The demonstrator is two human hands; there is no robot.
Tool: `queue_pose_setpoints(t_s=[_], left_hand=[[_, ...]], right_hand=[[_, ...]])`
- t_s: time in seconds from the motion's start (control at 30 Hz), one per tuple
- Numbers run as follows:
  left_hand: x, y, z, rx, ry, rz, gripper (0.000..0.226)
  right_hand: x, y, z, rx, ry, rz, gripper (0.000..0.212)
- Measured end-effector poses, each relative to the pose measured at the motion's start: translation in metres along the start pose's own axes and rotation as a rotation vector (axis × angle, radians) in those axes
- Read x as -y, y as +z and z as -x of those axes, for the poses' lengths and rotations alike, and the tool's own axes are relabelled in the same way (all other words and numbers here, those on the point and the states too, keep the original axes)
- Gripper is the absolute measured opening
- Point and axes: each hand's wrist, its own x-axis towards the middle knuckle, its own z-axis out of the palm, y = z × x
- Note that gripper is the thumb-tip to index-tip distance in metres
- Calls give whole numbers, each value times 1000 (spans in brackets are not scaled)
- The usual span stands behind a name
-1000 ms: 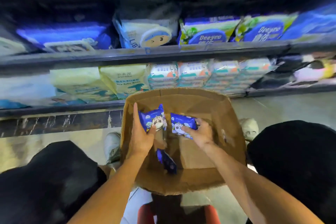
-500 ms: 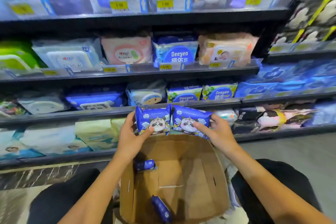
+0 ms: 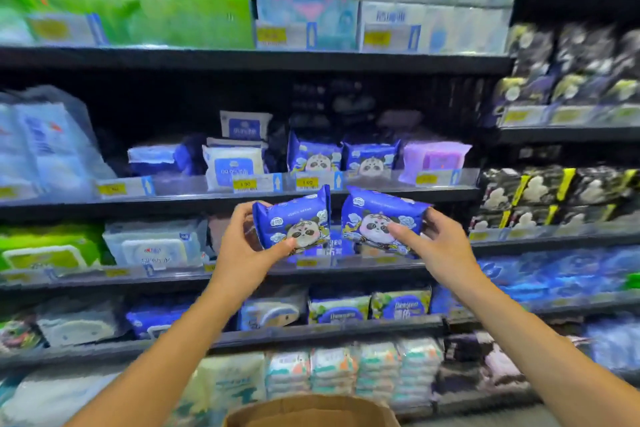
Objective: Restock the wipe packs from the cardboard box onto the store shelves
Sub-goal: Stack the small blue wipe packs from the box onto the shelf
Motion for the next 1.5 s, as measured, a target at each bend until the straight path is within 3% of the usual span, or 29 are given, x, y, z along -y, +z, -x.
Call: queue_pose_setpoints(t_s=[0.2, 0.37, 0.57, 0.83, 1.03, 1.17, 1.3, 1.5], left_hand=[[-52, 18, -71, 21, 115, -80, 56], [-65, 31, -131, -6, 164, -182, 55], [-59, 43, -177, 6, 164, -362, 52], [-65, 35, -197, 159, 149, -612, 51], [-58, 36, -194, 256, 142, -699, 49], [-46, 40, -193, 230, 141, -744, 51], [-41, 40, -191, 203, 156, -779, 51], [-42, 32, -193, 281, 113, -824, 50]], right_hand=[[38, -13, -49, -58, -115, 28, 42], [44, -20, -71, -75, -172, 64, 14], [30, -31, -81, -68, -177, 84, 15], [20, -32, -102, -86, -163, 105, 14], [16, -11, -140, -89, -149, 101, 26], [7, -3, -161, -91, -111, 130, 31], [-2, 4, -174, -128, -71, 89, 49], [-1, 19, -178, -202, -74, 410, 42]])
